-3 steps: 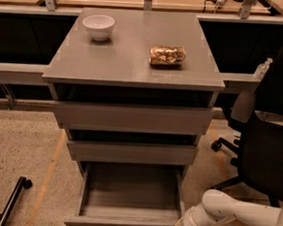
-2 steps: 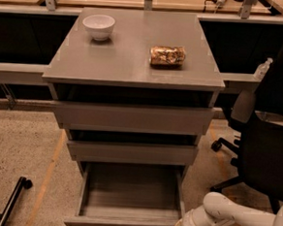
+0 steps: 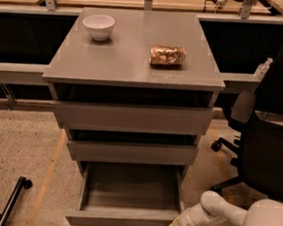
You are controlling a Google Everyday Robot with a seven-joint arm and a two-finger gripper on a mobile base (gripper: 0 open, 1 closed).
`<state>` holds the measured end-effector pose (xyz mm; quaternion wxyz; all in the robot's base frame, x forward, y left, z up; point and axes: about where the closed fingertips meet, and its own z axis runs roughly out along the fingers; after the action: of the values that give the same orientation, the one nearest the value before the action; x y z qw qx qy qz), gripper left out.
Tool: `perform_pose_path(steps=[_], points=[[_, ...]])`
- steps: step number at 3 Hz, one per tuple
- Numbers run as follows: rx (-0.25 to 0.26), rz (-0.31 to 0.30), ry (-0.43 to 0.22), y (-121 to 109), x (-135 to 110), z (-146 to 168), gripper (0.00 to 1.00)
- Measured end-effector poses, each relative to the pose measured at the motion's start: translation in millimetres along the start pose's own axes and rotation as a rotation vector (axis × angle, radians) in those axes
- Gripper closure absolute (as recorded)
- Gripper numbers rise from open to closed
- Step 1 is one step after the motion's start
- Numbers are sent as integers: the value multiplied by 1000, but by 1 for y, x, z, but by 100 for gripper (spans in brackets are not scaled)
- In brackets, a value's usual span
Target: Close bottom drawer
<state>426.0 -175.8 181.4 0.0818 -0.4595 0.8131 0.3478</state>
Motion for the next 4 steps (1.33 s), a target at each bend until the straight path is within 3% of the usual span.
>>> perform_pose_path(steps=[4], points=[[42,-28,-34,-22,-20,6,100]])
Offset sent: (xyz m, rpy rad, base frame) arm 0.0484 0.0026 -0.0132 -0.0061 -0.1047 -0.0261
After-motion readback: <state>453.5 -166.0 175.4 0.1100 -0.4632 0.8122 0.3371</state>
